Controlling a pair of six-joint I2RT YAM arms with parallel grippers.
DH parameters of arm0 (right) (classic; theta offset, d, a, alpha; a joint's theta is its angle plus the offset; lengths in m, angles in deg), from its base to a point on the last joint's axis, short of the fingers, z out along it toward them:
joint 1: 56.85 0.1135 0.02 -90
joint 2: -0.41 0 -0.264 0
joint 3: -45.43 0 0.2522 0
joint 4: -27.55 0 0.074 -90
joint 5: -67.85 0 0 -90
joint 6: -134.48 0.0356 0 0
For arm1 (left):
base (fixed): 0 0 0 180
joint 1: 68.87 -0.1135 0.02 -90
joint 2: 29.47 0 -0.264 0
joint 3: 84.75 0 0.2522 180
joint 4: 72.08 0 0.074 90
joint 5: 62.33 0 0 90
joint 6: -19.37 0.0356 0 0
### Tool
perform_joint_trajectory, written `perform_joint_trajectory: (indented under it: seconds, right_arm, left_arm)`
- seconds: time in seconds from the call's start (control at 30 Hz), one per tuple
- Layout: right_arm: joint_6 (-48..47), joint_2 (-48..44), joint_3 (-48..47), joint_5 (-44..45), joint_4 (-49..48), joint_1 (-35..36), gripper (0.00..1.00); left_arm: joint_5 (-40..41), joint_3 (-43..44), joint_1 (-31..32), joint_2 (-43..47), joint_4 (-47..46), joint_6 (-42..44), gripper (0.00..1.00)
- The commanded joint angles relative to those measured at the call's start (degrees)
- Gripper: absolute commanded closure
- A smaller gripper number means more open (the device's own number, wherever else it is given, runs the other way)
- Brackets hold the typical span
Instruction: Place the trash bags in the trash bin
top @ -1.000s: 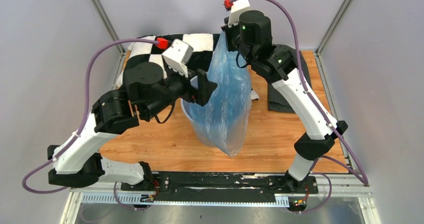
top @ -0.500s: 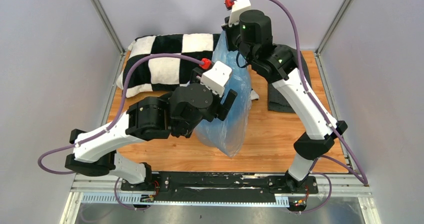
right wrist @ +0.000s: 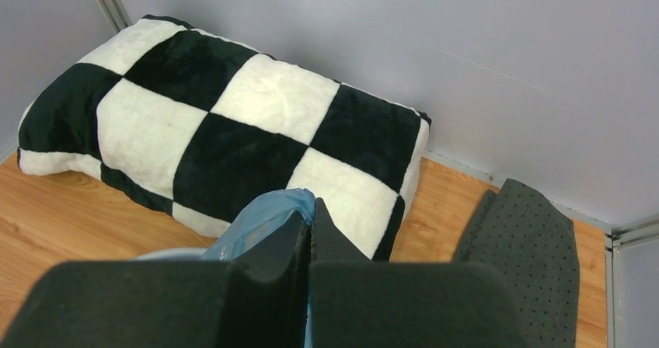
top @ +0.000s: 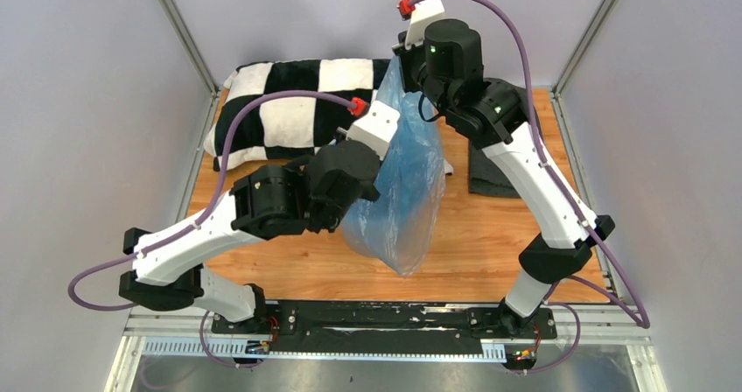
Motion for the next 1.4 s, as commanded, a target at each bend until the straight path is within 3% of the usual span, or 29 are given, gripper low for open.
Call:
perform_joint_trajectory:
  seconds: [0.0, 0.1, 0.23, 0.37, 0.47, 0.8, 1.27, 1.37]
  right_arm:
    - [0.5, -3.2, 0.8, 0.8, 1.0, -0.1, 1.00]
    - [-0.2, -3.0, 0.4, 1.3, 1.1, -0.1, 1.00]
    - [-0.7, -2.0, -0.3, 1.8, 1.2, -0.1, 1.00]
    - [-0.7, -1.1, -1.3, 1.8, 1.4, -0.1, 1.00]
    - [-0.8, -0.7, -1.8, 1.6, 1.5, -0.1, 1.00]
    - [-1.2, -0.7, -1.2, 2.2, 2.0, -0.2, 1.00]
    - [-0.9, -1.0, -0.6, 2.2, 2.2, -0.2, 1.00]
    - [-0.8, -1.2, -0.2, 2.3, 2.2, -0.2, 1.00]
  left_arm:
    - [-3.8, -2.5, -7.8, 2.8, -0.1, -1.7, 1.00]
    - [-8.7, -1.4, -10.2, 3.7, -0.6, -1.7, 0.97]
    - [-18.5, 2.1, -9.8, 3.5, -0.5, -2.8, 0.78]
    - [-20.1, 3.4, -7.3, 3.0, -0.3, -3.2, 0.57]
    - [-19.9, 3.5, -6.2, 2.1, -0.1, -3.1, 0.49]
    - [-18.7, 0.6, -3.3, -1.6, 0.4, -4.2, 0.43]
    - [-9.3, -2.8, -1.5, -3.2, 5.8, -6.3, 0.37]
    - [-8.4, -3.8, -1.5, -3.3, 5.8, -6.7, 0.42]
